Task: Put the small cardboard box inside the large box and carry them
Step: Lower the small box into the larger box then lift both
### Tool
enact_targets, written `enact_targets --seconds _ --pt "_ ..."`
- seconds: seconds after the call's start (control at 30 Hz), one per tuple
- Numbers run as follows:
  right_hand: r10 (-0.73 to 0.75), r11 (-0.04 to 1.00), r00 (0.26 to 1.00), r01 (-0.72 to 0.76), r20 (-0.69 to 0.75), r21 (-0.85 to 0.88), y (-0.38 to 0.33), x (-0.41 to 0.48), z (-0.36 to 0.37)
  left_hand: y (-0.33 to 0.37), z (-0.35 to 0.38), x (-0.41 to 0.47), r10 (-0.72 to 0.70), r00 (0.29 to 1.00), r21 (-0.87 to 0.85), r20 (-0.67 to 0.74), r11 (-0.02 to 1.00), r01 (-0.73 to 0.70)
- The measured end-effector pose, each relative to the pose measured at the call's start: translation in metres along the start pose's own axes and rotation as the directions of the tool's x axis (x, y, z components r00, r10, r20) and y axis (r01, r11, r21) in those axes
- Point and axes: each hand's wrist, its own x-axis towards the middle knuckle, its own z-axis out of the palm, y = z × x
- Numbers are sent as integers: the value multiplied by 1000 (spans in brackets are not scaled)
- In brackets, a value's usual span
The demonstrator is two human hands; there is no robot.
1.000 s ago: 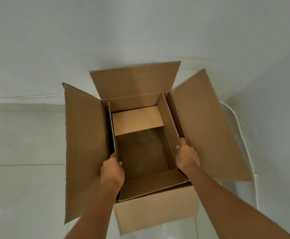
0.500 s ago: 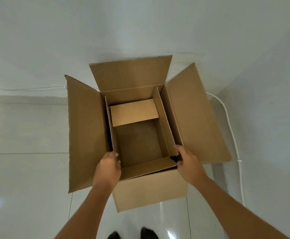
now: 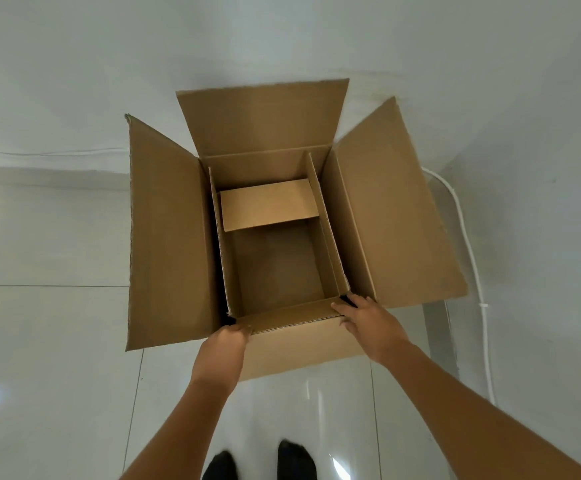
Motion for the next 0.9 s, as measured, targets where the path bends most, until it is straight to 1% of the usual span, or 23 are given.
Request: enact_targets --seconds 0.07,0.17,0.3,0.43,0.6,0.9 --pt "11 1000 1000 -11 -19 -3 -1 1 2 -2 -1 2 17 1000 57 5 998 -17" --pt "-15 999 995 10 -96 -45 -8 1 4 -8 -1 4 52 999 107 -12 993 -50" --pt "-44 997 991 35 -128 -70 -25 1 7 -28 -1 4 78 996 98 -45 992 -73" --pt "-41 998 991 33 -129 -60 -59 -2 14 -57 -10 0 55 996 71 -64 996 -51" --pt "-58 998 987 54 -151 -31 -125 -3 34 -122 -17 -4 31 997 61 -77 998 -27" --pt "-112 992 986 104 -127 -68 -254 21 60 -258 -22 -23 -35 995 27 -98 999 38"
